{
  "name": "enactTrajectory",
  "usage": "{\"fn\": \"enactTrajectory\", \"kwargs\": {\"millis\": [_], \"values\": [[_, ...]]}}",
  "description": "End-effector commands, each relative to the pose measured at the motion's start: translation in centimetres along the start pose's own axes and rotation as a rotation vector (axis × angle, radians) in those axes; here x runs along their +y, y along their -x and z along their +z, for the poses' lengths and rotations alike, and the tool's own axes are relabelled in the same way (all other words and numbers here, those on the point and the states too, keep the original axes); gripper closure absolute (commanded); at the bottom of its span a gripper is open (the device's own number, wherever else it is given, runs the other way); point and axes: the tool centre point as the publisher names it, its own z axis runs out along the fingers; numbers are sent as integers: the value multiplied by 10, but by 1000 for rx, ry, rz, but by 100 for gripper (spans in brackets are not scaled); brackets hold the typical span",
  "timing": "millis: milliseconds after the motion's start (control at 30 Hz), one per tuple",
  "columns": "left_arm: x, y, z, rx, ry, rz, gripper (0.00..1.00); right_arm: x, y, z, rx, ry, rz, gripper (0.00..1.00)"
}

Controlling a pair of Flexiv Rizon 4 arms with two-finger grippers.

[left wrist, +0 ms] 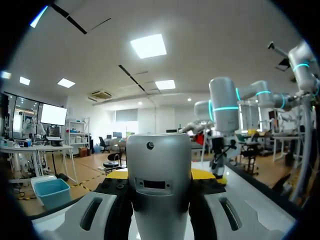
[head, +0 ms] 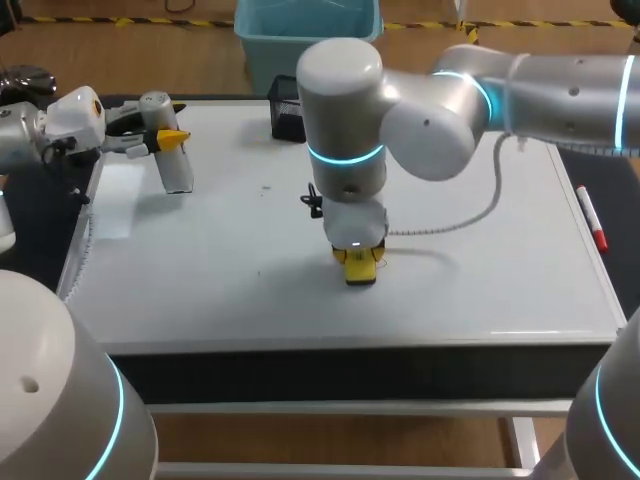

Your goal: Pick up the inspection probe, press it on each red-marked spot on the whiteboard one by one, put down the probe, pick up the eraser, and wipe off all the red marks.

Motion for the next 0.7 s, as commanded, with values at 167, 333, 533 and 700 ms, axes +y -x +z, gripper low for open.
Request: {"fn": "enactTrajectory", "kwargs": {"millis": [167, 333, 533, 700], "values": [[-1, 0, 0, 0, -1, 0, 100, 1, -8, 0, -5, -2, 11, 100], [-1, 0, 0, 0, -1, 0, 100, 2, -15, 2, -8, 1, 24, 100], [-1, 0, 0, 0, -1, 0, 100, 0, -27, 5, -12, 7, 56, 100], [-1, 0, 0, 0, -1, 0, 100, -2, -39, 8, -8, 8, 83, 100]]}}
